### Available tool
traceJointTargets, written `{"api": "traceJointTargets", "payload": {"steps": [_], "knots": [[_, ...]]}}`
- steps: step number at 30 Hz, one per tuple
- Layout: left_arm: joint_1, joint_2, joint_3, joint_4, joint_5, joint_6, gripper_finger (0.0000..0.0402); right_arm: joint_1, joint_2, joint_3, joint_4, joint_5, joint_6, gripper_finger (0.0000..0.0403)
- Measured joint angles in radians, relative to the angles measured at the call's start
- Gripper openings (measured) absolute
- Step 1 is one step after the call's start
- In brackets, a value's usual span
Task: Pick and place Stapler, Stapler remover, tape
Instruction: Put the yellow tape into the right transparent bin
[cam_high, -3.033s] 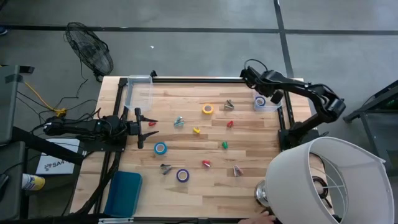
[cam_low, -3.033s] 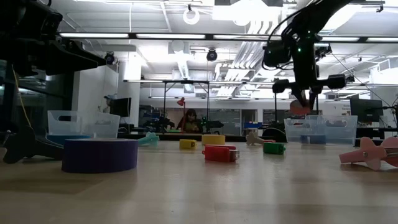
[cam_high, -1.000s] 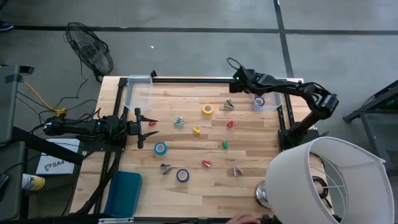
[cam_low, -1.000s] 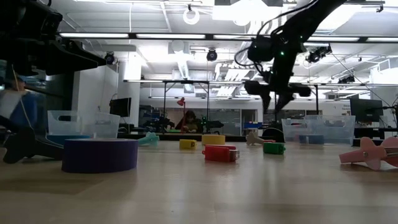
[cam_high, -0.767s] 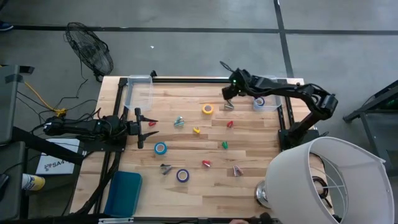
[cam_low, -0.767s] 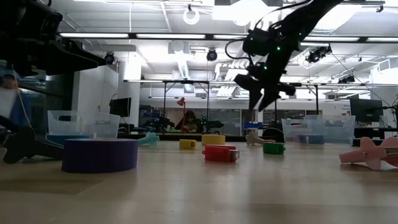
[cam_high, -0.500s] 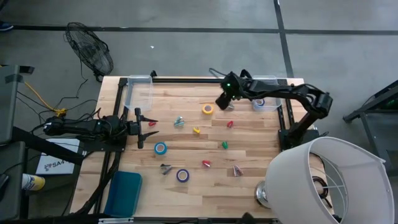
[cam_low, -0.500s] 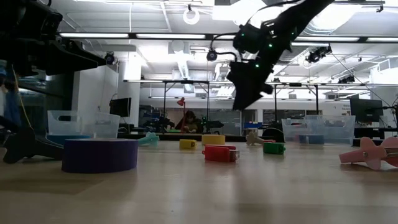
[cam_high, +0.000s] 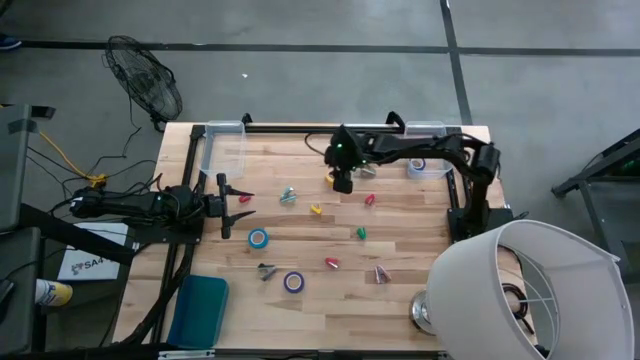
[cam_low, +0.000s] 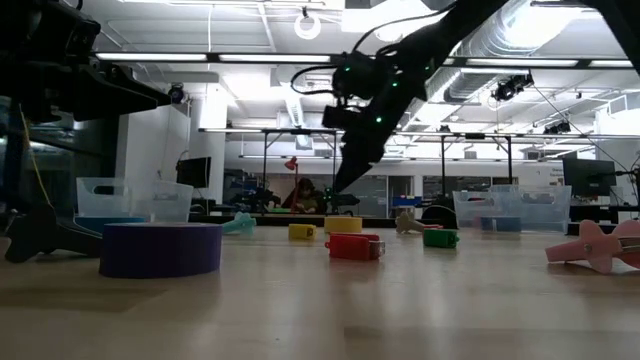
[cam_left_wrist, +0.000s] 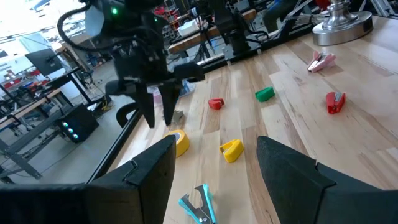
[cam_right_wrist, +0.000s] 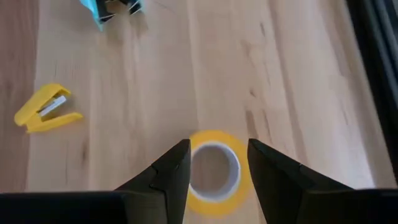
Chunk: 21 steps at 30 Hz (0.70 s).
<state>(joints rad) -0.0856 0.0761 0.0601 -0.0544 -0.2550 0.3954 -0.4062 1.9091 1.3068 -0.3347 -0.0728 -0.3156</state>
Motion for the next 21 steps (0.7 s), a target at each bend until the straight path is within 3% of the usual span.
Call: {"api": "traceJointTargets", "payload": {"steps": [5, 16, 21], "knots": [[0.0, 0.0, 0.0, 0.0, 0.0, 0.0, 0.0221, 0.029, 0.05, 0.029, -0.002, 0.014, -0.008, 0.0158], [0.0, 0.0, 0.0, 0.0, 0.0, 0.0, 0.0221, 0.055, 0.056, 0.027, -0.104, 0.04, -0.01, 0.0215], [0.0, 0.0, 0.0, 0.0, 0.0, 0.0, 0.0221, 0.052, 0.056, 0.027, -0.127, 0.047, -0.016, 0.0216]]}}
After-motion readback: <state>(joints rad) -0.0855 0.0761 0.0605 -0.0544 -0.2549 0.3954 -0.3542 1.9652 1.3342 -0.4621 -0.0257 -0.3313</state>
